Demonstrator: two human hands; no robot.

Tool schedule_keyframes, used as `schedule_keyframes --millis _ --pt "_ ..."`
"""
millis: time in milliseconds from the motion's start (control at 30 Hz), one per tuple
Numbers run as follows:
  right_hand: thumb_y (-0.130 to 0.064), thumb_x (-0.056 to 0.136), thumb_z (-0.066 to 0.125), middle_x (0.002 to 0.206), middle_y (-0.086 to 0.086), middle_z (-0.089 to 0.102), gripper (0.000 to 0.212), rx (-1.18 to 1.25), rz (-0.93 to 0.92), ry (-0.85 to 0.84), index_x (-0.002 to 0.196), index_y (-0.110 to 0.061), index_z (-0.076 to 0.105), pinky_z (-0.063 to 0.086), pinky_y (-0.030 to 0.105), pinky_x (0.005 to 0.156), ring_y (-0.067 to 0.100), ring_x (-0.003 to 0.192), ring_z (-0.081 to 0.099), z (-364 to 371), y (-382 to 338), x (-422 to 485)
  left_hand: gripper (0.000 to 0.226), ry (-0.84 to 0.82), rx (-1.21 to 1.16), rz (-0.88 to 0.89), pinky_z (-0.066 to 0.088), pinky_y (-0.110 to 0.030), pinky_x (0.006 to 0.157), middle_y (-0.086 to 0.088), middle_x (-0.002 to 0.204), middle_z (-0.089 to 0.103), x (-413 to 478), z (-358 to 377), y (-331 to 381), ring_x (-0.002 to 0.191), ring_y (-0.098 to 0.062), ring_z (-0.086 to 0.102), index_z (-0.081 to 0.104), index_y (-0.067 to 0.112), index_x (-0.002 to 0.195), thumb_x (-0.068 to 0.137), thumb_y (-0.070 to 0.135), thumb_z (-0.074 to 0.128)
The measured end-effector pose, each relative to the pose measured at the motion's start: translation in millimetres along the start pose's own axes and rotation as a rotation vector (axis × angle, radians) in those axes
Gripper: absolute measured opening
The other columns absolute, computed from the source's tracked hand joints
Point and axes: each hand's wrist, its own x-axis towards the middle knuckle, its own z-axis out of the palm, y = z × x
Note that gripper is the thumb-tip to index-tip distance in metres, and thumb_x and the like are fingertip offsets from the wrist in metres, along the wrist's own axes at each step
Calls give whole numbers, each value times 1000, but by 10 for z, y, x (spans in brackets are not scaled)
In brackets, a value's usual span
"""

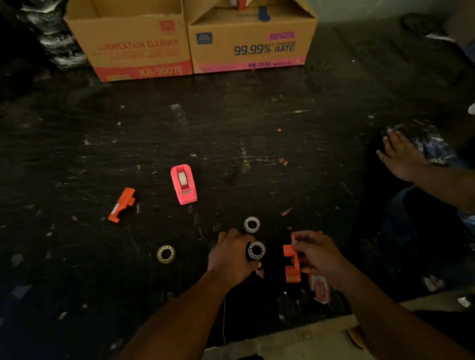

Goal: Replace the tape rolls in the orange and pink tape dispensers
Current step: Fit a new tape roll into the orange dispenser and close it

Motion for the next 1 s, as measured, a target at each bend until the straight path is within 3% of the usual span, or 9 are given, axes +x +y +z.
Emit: schedule_keyframes --millis 167,333,533,633,800,900,1000 --pt "-17 92 64 118 11 68 16 -15 -13 -25 104 -26 70 59 52 89 33 99 73 -28 30 -19 41 37 -29 -34 53 -47 98 -2 125 59 27 -9 24 122 -25 54 65 31 117 79 40 75" --pt "-17 91 64 110 15 73 16 -20 -24 -34 102 -27 70 59 54 89 35 100 73 45 -70 -54 35 35 -291 -87 59 -43 88 7 105 73 -14 -152 -75 97 -15 70 67 34 102 68 34 76" --pt "-17 94 62 103 9 74 16 -38 -122 -132 106 -26 69 60 47 88 27 97 73 445 -490 -157 38 85 -415 -96 61 -36 85 12 90 78 -151 -498 -282 84 -2 73 71 30 98 61 27 78" --pt "-17 95 60 106 10 74 20 -63 -192 -193 112 -25 69 59 45 84 31 100 72 771 -713 -226 37 164 -449 -85 61 -32 84 11 88 78 -246 -715 -386 82 -2 73 72 28 97 60 28 78" --pt "-13 95 60 101 11 74 20 -68 -283 -254 111 -21 68 58 57 89 29 90 72 1287 -1044 -334 36 244 -559 -66 59 -26 85 4 91 79 -410 -1093 -632 85 -7 74 73 21 98 63 19 81" --pt "-11 96 58 95 10 75 21 -40 -304 -297 114 -18 68 62 48 79 23 79 72 1512 -1242 -376 35 283 -668 -87 62 -36 89 2 90 79 -498 -1313 -788 87 -12 76 73 23 94 61 19 82" --pt "-12 97 58 94 10 77 21 -13 -308 -354 113 -18 69 61 41 72 22 79 75 1711 -1448 -436 34 306 -763 -89 61 -31 89 5 94 79 -561 -1540 -932 91 -5 75 73 30 96 70 13 85"
